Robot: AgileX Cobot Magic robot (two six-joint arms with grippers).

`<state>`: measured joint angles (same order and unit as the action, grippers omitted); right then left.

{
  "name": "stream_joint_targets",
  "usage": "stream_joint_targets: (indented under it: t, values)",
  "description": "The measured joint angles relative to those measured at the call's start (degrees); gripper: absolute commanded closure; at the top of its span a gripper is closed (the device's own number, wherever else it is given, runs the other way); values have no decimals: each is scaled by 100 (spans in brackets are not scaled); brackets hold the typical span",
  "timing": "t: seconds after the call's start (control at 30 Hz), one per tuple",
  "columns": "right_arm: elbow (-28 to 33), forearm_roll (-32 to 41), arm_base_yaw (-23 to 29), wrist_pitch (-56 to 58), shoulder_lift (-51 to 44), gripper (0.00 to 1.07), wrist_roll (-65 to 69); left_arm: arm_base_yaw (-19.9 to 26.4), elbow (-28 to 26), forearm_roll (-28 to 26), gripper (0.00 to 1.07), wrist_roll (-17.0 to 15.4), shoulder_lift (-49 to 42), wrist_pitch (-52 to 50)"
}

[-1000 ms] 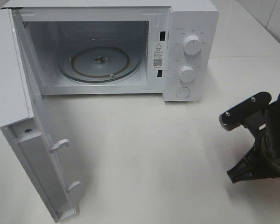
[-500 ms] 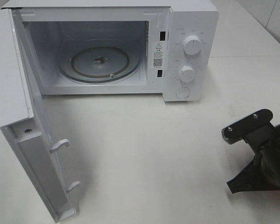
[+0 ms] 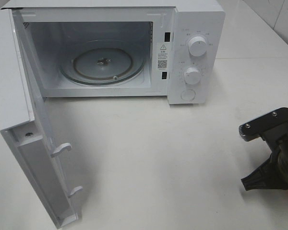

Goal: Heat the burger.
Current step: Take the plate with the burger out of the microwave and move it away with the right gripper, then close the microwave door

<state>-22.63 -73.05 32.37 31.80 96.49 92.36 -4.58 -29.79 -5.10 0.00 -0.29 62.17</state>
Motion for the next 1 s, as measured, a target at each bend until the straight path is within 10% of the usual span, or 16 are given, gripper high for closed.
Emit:
stream_joint_targets:
  t: [0.27, 1.0]
  values:
    - [0, 189, 0, -183, -120, 48, -527, 0, 0, 0, 9, 0, 0, 0]
    - [-424, 3655, 0, -539, -2389, 29, -4933, 0, 0, 0, 9, 0, 0, 0]
